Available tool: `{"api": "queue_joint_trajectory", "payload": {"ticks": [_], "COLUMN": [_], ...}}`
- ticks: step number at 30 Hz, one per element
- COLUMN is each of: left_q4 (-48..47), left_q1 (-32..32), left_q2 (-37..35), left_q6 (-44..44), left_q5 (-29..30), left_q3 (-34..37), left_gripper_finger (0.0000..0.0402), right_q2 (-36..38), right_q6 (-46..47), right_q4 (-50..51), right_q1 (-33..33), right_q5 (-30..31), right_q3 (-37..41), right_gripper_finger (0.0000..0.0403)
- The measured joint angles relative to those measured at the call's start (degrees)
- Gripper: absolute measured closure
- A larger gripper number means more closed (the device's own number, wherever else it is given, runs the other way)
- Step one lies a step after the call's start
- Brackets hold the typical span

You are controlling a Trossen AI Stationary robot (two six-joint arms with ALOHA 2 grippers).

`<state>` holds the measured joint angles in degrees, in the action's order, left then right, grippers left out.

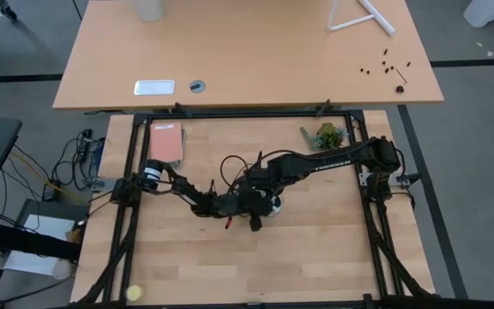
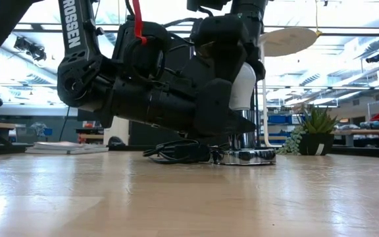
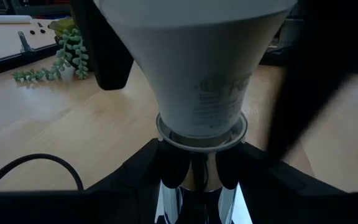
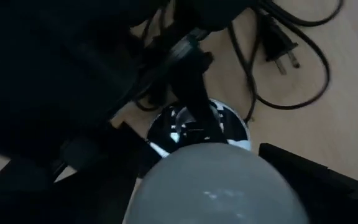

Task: Screw lightbulb
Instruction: Insert the lightbulb into the lamp

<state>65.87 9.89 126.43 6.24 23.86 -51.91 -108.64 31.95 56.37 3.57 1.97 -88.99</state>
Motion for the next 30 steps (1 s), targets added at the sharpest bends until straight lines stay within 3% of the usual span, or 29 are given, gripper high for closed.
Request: {"api": "queue_joint_trajectory", "payload": {"ticks": [13,23,30], "left_q4": [-0.4,-0.9,-0.9], "left_q1": [0.0,0.0,0.6], "left_q2": [0.0,-0.1,-0.1], "left_q6": [0.1,-0.5,-4.6], "left_q5": [-0.1,-0.1,-0.5], "left_q3": [-0.1,-0.1,-0.1], "left_gripper_finger": [0.0199,0.0198,0.0198], "right_q2": [0.0,0.1,0.1], "right_q6": [-6.9,-33.3,-38.2], "right_q4": [8.5,12.8,15.0], "right_q1": [0.0,1.7,1.6], "right_q5": [0.0,-0.6,-0.6], "right_q3": [-10.1,-14.2,-14.2], "right_gripper_finger": [0.0037,0.0036,0.003]}}
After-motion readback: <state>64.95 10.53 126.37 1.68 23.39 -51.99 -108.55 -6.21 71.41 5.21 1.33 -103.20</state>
